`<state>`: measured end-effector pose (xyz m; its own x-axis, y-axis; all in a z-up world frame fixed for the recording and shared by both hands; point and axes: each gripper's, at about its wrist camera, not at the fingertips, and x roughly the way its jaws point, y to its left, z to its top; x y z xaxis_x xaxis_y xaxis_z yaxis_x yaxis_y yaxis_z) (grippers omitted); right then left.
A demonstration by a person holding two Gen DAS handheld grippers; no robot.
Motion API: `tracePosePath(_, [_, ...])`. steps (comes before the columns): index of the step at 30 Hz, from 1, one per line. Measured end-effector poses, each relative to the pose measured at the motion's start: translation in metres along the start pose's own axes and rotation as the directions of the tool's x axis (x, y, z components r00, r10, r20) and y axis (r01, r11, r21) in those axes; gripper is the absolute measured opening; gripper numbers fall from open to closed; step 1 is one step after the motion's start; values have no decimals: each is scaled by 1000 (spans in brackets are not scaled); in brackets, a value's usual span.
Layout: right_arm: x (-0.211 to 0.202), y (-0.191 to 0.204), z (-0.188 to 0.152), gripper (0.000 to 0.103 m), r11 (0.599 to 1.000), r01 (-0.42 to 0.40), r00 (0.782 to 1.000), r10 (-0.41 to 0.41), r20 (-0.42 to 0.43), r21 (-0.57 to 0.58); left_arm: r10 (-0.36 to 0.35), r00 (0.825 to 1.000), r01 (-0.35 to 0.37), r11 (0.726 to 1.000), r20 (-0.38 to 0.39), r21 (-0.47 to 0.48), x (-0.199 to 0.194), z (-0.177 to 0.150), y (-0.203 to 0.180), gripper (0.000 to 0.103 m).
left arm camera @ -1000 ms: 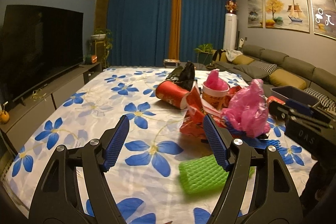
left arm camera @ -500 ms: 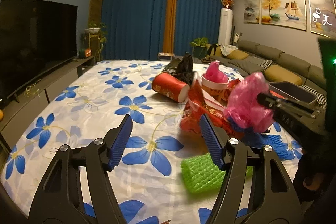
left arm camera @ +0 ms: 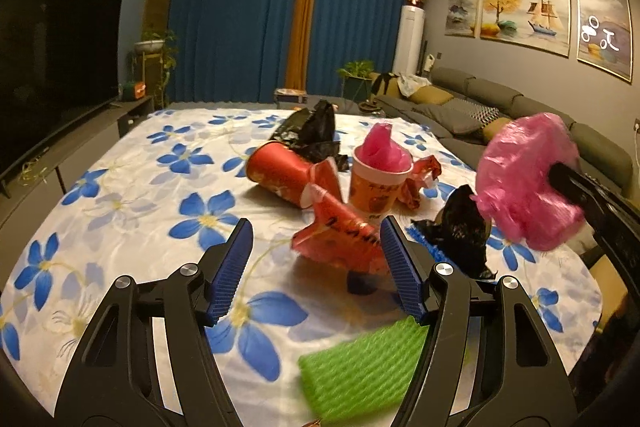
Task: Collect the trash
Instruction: 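Grasp the red snack bag with the left tool while the right tool holds the pink bag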
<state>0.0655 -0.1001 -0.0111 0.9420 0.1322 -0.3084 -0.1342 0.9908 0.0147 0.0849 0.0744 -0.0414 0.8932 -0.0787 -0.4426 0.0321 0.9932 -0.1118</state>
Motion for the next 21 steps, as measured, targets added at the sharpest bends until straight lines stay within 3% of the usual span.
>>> tracePosePath(6, [2, -11, -5, 3, 1000, 14, 1000, -14, -15, 13, -43, 993, 39, 999, -109, -38, 36, 5, -8, 44])
tracePosePath(12, [5, -20, -8, 3, 1000, 19, 1000, -19, -23, 20, -93, 970, 73, 992, -225, -98, 66, 0, -6, 21])
tracePosePath(16, [6, -23, -9, 3, 1000, 19, 999, -19, -30, 21, -131, 962, 102, 987, -241, -127, 73, -2, -5, 3])
tracePosePath(21, [9, -32, -9, 3, 999, 19, 999, -17, -38, 40, -117, 971, 92, 988, -207, -126, 66, 1, -3, 0])
